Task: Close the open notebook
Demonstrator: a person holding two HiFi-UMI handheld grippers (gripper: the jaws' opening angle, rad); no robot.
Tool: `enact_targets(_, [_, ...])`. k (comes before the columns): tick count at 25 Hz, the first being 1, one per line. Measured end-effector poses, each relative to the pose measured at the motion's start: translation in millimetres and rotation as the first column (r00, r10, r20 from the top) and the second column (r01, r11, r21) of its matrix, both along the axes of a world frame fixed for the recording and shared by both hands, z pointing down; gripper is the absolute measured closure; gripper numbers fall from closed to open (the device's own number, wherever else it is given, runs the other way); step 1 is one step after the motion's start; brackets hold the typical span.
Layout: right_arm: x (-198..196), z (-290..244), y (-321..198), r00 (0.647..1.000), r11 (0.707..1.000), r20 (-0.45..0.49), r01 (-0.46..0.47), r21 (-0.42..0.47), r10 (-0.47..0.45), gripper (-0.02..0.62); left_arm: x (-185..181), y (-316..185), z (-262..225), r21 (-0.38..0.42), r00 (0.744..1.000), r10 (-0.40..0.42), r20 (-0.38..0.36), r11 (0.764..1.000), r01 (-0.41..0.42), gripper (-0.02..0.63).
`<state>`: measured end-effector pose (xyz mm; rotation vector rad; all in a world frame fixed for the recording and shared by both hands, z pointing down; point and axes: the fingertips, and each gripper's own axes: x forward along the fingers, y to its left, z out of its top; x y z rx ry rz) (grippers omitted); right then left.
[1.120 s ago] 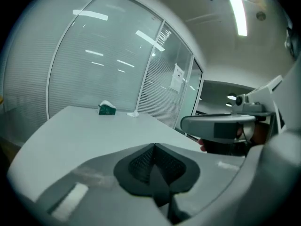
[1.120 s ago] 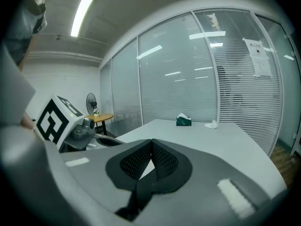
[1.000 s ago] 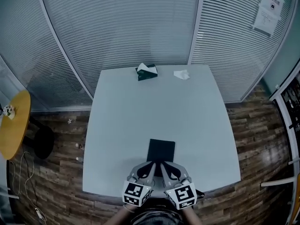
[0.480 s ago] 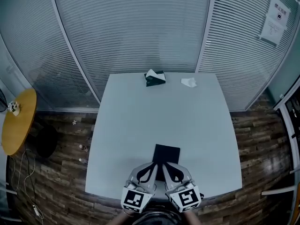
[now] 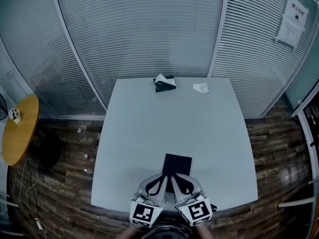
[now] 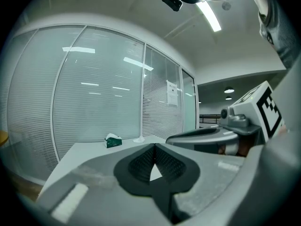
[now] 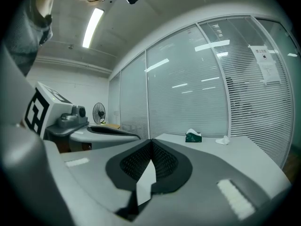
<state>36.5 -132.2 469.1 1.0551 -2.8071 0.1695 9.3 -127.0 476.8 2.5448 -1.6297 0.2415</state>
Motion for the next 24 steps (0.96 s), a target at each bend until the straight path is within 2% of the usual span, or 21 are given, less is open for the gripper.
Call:
enact_targets(2, [-1.1,1.1,0.9,1.000,1.000,-0.006,0.006,-0.008,-0.006,0.597,-0.3,-0.4,0.6,-0.014,1.000,-0.010,-0.021,1.000,0.010,0.603])
enact_targets(14, [-4.1,4.1,3.5,0.999,1.000,-0.041,0.020,-0.020,-0.021,0.597,-4.5,0.0,6.5,-0.011,1.000,-0.007,0.011,1.000,0.007,0.603])
enact_targets(18, [-3.7,5.5,5.2,0.999,1.000,-0.050,0.015,-0.023,-0.016,0.597,-4.0,2.1,3.1,-0.027,0.999,-0.029,-0.031,0.999,0.028,0.603])
enact_targets(21, [-4.5,5.5,3.6,0.999,1.000,-0.049,0.013,-0.021,-0.014,0.597,-7.2,0.5,5.5,-0.014,1.000,-0.017,0.000,1.000,0.017,0.603])
enact_targets(24, [-4.2,5.1,1.4,0.999,1.000,-0.046,0.008,-0.020,-0.009,0.597,-9.2,-2.3,4.2,-0.014,1.000,-0.020,-0.005,1.000,0.020,0.603])
